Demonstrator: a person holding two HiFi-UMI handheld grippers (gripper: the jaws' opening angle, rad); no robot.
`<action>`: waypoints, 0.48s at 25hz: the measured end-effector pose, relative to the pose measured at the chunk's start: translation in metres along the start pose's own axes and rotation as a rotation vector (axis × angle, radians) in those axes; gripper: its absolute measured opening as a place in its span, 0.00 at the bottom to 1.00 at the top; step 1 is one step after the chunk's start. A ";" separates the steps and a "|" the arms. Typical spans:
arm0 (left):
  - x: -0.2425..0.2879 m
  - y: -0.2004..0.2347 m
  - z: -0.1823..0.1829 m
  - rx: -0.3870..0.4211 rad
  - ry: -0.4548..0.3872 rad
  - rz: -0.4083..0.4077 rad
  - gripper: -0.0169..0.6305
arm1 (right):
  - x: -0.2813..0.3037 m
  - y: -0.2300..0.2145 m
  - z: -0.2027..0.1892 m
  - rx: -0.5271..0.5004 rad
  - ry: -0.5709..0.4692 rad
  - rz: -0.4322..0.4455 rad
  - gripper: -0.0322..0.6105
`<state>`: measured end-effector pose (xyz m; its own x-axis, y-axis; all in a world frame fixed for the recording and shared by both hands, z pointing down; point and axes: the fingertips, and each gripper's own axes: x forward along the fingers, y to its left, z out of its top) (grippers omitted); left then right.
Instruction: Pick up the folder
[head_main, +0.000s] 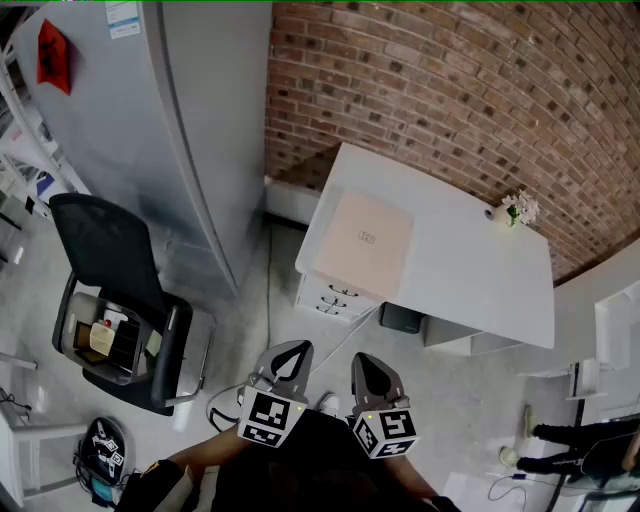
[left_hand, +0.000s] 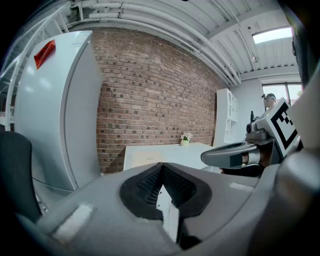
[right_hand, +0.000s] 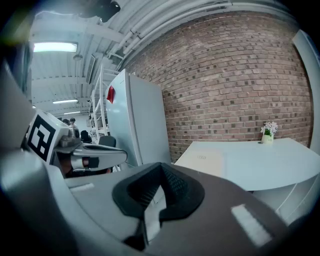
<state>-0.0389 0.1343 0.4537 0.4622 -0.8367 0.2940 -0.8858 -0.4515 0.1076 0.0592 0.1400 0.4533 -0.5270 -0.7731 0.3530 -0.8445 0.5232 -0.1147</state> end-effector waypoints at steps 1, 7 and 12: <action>-0.001 0.001 -0.001 0.000 0.003 -0.001 0.03 | 0.000 0.001 -0.001 0.004 0.001 -0.001 0.05; -0.002 -0.001 -0.002 -0.003 0.017 -0.014 0.03 | -0.004 0.004 -0.005 0.020 0.011 -0.008 0.05; 0.009 -0.013 -0.003 0.002 0.021 -0.023 0.03 | -0.013 -0.011 -0.010 0.045 0.007 -0.014 0.05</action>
<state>-0.0231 0.1339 0.4582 0.4811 -0.8194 0.3116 -0.8750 -0.4708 0.1129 0.0764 0.1476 0.4596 -0.5147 -0.7775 0.3614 -0.8552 0.4956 -0.1518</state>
